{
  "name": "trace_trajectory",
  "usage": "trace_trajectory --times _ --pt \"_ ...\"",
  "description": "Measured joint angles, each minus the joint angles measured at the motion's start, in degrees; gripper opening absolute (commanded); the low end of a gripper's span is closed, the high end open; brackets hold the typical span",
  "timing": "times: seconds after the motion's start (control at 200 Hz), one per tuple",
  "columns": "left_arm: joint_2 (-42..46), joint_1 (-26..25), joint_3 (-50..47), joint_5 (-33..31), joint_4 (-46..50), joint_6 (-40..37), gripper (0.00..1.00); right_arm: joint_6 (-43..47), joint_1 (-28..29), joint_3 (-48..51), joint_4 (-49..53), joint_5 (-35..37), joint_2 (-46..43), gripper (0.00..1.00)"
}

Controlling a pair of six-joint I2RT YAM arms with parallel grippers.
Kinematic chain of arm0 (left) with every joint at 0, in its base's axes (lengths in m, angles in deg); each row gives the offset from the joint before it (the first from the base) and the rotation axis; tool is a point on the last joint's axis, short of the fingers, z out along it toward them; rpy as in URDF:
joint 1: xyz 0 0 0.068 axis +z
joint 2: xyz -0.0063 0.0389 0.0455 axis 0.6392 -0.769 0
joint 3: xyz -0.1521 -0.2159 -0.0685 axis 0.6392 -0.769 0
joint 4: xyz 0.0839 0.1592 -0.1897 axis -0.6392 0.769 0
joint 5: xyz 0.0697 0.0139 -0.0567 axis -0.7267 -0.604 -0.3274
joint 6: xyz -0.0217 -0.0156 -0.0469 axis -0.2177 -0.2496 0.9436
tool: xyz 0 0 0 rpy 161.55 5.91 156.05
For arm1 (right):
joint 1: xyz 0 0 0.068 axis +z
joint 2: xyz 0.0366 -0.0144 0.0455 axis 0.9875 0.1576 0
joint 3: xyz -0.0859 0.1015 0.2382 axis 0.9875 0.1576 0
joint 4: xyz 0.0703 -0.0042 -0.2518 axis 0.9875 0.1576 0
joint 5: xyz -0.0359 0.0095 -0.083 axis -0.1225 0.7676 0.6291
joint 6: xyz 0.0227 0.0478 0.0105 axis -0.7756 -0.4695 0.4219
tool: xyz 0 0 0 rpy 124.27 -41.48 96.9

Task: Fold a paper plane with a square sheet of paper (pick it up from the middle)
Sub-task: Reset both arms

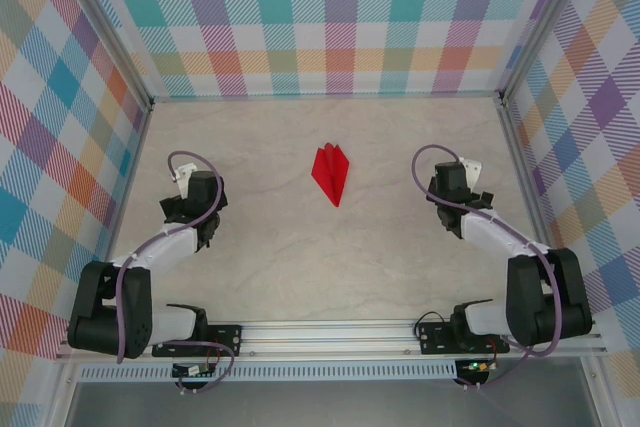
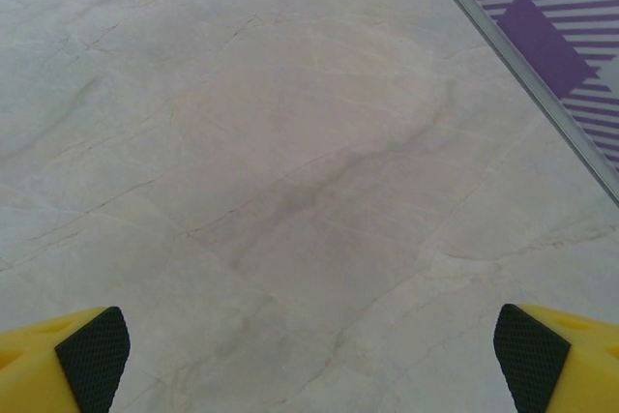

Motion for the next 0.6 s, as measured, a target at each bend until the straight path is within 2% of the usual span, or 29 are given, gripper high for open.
trace_trajectory --times 0.145,0.305,0.405,0.6 --pt "-0.50 3.54 -4.35 8.74 -10.99 -4.52 1.00 5.92 -2.10 4.96 -11.89 -5.35 2.36 1.00" --pt "-3.30 7.26 -7.65 19.45 -21.51 -6.08 1.00 10.32 -5.75 9.11 -23.17 -13.66 2.43 1.00" --pt "-5.11 7.56 -9.51 25.35 -28.06 -6.51 1.00 11.39 -8.13 10.97 -29.24 -18.62 2.43 1.00" --pt "-9.22 7.58 -10.19 31.61 -35.34 -7.67 1.00 12.04 -10.62 12.44 -39.08 -25.59 5.09 1.00"
